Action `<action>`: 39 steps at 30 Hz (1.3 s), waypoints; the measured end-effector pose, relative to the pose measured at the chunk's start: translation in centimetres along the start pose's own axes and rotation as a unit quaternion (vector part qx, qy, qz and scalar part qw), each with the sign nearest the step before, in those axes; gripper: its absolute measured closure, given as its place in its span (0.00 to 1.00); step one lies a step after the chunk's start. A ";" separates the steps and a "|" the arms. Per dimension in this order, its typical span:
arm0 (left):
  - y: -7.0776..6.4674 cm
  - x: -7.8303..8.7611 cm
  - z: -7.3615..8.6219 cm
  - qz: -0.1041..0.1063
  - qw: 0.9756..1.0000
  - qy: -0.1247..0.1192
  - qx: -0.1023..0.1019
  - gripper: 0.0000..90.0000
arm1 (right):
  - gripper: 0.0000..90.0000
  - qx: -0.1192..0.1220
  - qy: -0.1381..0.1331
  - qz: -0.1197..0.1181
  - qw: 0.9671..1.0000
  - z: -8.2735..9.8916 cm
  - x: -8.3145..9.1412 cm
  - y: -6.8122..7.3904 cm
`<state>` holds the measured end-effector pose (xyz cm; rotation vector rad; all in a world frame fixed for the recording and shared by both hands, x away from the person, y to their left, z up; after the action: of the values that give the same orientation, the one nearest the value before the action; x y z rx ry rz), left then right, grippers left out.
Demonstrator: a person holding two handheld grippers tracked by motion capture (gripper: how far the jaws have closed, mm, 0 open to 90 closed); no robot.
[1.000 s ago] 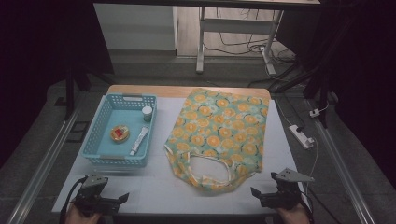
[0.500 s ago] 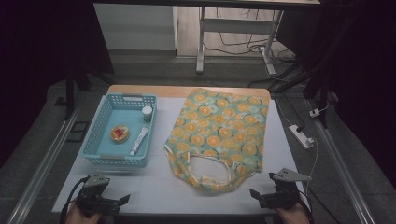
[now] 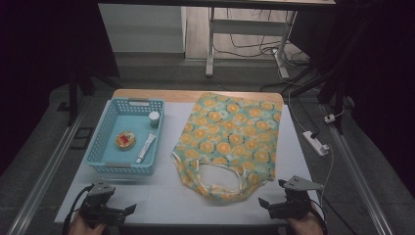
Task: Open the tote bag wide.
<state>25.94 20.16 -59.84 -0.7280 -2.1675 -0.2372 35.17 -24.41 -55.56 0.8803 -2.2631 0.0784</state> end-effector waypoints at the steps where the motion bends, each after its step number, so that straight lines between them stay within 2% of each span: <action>1: 0.0 0.0 0.0 0.000 1.000 0.000 0.000 0.00 | 0.00 0.001 -0.001 -0.001 1.000 0.0 0.0 0.1; 13: 0.0 0.1 0.0 0.000 1.000 -0.002 0.001 0.00 | 0.00 0.014 -0.009 -0.025 1.000 -1.0 -0.1 1.5; 16: 0.0 0.0 0.0 0.000 1.000 -0.002 0.002 0.00 | 0.00 0.013 -0.001 -0.031 0.999 -1.1 -0.2 1.9; 18: 0.0 0.0 0.0 0.000 1.000 -0.002 0.002 0.00 | 0.00 0.017 0.006 -0.044 0.999 -1.2 -0.5 2.5; 24: 0.1 0.1 0.0 -0.001 1.000 -0.003 0.002 0.00 | 0.00 0.035 0.009 -0.050 0.998 -1.8 -1.0 3.5; 33: 0.1 0.1 0.0 0.000 1.000 -0.004 0.003 0.00 | 0.00 0.045 0.009 -0.063 0.997 -2.4 -1.7 4.4; 39: 0.0 0.1 0.0 -0.001 1.000 -0.003 0.001 0.00 | 0.00 0.061 0.023 -0.072 0.995 -2.9 -2.6 5.3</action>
<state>25.92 20.23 -59.78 -0.7269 -2.1747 -0.2344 35.01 -18.02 -53.98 1.0933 -2.1632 0.1717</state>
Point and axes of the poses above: each handheld gripper's, and its own axes: x roughly backward along the jaws, z roughly out of its underside, y roughly to its left, the point moved 10 cm from there along -x, roughly forward along the jaws, and after that the axes turned 10 degrees about -x, right-handed, at the moved point
